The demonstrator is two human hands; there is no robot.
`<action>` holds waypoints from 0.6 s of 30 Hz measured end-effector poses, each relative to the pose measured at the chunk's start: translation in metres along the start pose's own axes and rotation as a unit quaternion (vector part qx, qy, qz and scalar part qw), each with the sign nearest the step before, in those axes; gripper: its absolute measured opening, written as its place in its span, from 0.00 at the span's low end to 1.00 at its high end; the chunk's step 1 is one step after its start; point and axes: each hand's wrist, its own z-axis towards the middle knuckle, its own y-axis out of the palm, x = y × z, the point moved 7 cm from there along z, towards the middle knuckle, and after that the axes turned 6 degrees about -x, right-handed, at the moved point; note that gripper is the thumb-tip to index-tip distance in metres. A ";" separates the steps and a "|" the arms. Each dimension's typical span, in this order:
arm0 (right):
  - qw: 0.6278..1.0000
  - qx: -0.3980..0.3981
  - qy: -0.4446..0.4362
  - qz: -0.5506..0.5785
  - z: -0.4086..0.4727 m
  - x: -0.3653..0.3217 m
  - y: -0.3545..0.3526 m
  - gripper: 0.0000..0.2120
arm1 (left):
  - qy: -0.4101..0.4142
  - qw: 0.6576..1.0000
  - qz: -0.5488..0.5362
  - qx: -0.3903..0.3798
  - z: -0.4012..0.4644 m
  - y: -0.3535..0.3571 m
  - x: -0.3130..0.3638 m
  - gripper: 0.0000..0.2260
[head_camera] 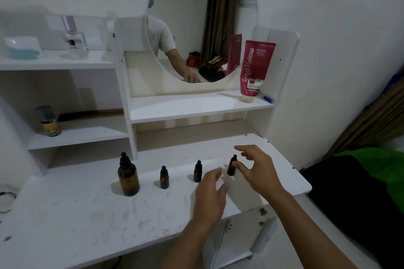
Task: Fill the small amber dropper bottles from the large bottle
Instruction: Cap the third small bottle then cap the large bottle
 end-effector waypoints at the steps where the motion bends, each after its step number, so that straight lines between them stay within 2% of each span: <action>1: 1.000 0.009 0.004 -0.001 -0.001 -0.002 -0.004 0.21 | -0.002 1.000 0.000 -0.005 -0.007 -0.005 -0.002 0.19; 6: 0.999 0.049 0.002 0.014 -0.001 -0.028 -0.009 0.19 | -0.023 0.998 -0.044 -0.040 -0.037 -0.040 -0.014 0.18; 10: 0.999 0.030 -0.024 0.035 0.001 -0.068 0.015 0.19 | -0.038 0.997 -0.052 -0.034 -0.059 -0.087 -0.030 0.17; 13: 0.996 0.012 -0.060 0.058 0.002 -0.106 0.041 0.18 | -0.045 0.997 -0.057 0.007 -0.072 -0.131 -0.049 0.15; 18: 0.988 -0.038 -0.118 0.092 0.010 -0.171 0.086 0.17 | -0.081 0.987 -0.040 0.136 -0.091 -0.209 -0.080 0.10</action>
